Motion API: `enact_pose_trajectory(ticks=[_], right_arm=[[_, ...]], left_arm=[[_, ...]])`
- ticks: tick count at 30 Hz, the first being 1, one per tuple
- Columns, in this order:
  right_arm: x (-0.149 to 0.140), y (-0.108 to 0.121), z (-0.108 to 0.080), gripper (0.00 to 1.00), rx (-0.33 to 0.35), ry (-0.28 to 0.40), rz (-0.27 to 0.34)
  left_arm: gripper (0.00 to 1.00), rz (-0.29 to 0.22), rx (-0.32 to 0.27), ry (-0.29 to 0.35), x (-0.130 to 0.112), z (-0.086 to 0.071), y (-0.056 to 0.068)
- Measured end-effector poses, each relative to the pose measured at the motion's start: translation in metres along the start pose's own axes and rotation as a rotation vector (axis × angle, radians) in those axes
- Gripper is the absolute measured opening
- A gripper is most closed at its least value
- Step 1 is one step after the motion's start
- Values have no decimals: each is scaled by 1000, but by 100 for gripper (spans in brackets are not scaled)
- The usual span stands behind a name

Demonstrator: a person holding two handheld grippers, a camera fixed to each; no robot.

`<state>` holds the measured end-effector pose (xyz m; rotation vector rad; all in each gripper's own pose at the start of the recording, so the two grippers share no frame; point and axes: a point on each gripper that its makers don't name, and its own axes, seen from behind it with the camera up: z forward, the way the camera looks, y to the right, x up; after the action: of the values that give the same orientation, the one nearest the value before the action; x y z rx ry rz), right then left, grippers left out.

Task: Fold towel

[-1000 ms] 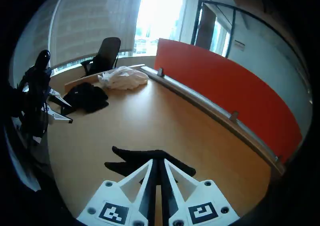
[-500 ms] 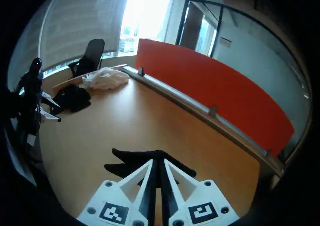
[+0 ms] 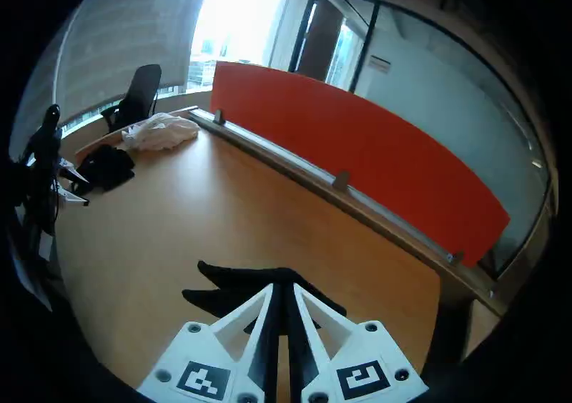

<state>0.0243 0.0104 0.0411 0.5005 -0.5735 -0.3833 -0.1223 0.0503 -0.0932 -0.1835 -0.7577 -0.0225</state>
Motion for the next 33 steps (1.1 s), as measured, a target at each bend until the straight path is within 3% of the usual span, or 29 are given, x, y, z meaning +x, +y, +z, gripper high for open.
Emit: enact_pose_trajectory(ticks=[18, 33], right_arm=[[-37, 84, -17, 5, -100, -52, 48], [-74, 126, -26, 5, -153, -112, 84]], left_arm=[[97, 24, 11, -7, 5, 3, 4], [97, 33, 17, -13, 4, 0, 10]])
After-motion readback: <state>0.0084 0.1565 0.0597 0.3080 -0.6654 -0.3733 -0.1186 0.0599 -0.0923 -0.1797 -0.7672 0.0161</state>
